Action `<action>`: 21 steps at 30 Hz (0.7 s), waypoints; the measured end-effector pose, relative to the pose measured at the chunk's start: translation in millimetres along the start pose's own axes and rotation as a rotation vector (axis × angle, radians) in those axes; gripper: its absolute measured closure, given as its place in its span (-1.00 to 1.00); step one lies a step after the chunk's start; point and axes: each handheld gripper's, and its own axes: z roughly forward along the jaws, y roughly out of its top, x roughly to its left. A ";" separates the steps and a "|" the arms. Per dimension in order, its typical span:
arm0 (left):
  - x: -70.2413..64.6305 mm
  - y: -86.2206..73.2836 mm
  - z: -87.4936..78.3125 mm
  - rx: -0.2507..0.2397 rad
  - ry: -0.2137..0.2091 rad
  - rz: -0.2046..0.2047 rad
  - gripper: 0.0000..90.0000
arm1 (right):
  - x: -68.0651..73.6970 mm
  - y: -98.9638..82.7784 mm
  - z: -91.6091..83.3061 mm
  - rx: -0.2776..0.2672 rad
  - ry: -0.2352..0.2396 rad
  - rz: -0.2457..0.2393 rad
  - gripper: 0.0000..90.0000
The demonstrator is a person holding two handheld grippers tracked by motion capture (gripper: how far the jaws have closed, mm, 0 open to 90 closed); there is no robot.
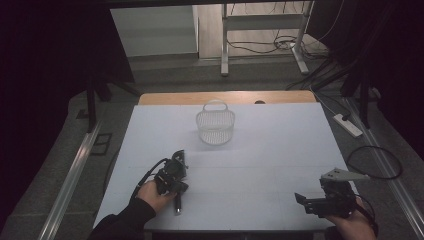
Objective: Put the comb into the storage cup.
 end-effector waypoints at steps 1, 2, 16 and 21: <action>0.0 0.0 0.0 0.000 0.000 0.000 0.98 | 0.0 0.0 0.0 0.000 0.000 0.000 -0.94; 2.1 -3.8 -1.8 0.002 0.010 -0.012 0.98 | 0.0 0.0 0.1 0.001 0.000 0.000 -0.94; 21.5 -23.5 -12.3 0.023 0.032 -0.077 0.98 | 0.1 0.1 0.0 0.001 -0.001 0.001 -0.94; 31.2 -29.3 -15.8 0.018 0.042 -0.101 0.98 | 0.2 0.0 0.0 0.000 -0.001 0.001 -0.93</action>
